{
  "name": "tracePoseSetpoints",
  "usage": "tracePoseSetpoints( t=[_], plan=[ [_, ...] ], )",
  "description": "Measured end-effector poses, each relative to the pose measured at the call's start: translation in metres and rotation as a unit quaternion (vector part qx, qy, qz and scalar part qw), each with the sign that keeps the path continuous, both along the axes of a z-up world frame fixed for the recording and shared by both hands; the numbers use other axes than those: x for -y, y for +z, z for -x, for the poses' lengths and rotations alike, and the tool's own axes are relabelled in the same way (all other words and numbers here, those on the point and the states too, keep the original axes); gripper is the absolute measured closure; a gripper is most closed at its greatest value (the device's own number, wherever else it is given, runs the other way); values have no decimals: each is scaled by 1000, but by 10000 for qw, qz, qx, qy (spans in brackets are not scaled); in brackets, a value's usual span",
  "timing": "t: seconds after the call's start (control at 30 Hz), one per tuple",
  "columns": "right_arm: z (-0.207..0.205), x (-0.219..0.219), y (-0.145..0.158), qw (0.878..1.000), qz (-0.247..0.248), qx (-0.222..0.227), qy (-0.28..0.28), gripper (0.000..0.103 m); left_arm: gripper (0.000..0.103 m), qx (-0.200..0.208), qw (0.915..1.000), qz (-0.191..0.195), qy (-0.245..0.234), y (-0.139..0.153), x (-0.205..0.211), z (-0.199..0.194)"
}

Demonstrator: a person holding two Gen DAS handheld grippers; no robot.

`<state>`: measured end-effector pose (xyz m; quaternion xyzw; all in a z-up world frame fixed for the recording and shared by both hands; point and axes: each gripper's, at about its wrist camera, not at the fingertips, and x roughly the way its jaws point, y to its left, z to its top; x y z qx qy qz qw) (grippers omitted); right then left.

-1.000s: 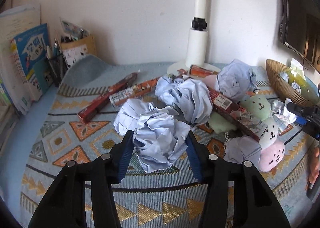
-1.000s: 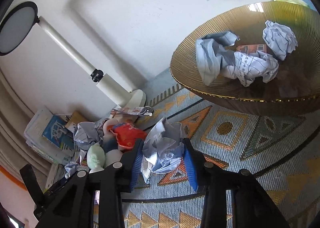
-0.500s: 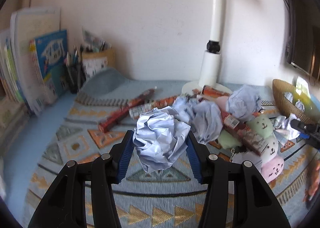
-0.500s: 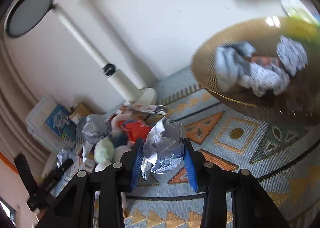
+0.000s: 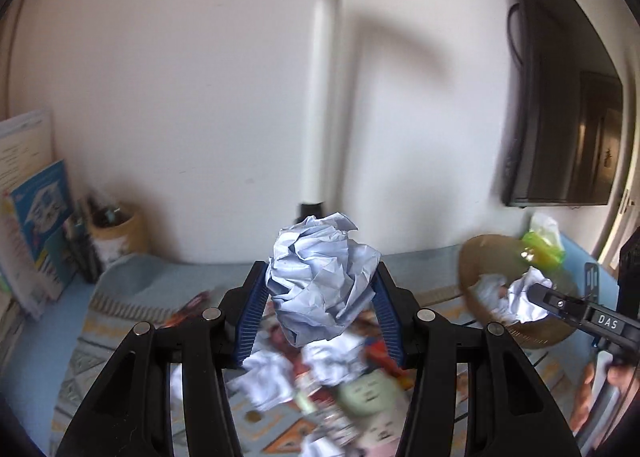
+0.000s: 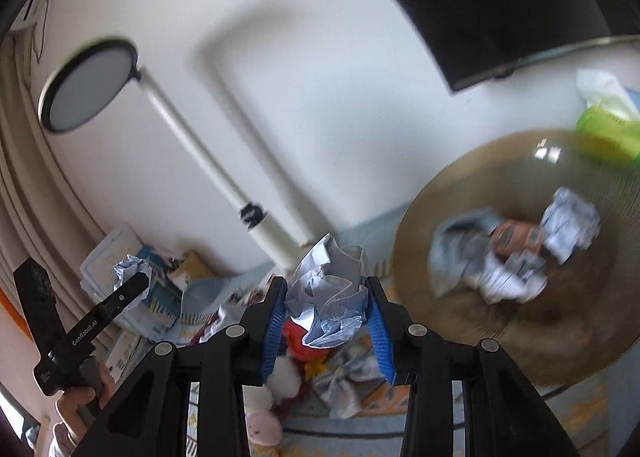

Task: Organize objects
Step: 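Carry both paper balls to the gold bowl and release them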

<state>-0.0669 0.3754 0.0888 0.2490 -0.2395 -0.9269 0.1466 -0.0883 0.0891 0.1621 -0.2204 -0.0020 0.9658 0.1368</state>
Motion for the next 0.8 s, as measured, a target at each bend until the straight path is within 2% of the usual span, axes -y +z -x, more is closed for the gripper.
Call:
tracePoseSetpoints(
  t=[0.27,0.5,0.7,0.8],
  plan=[
    [5,-51,14,9978,-340,78,-556,65,55,133,9973,-151,-707,1,-88,19],
    [9,-91,11,9925,-545,369,-1030,65,55,382,9888,-121,-1436,-20,-174,25],
    [13,-115,7,9880,-652,553,-1288,65,55,675,9825,-178,-1724,-45,-213,32],
    [15,-120,2,9844,-793,652,-1430,65,55,719,9817,-88,-1760,-58,-227,32]
  ],
)
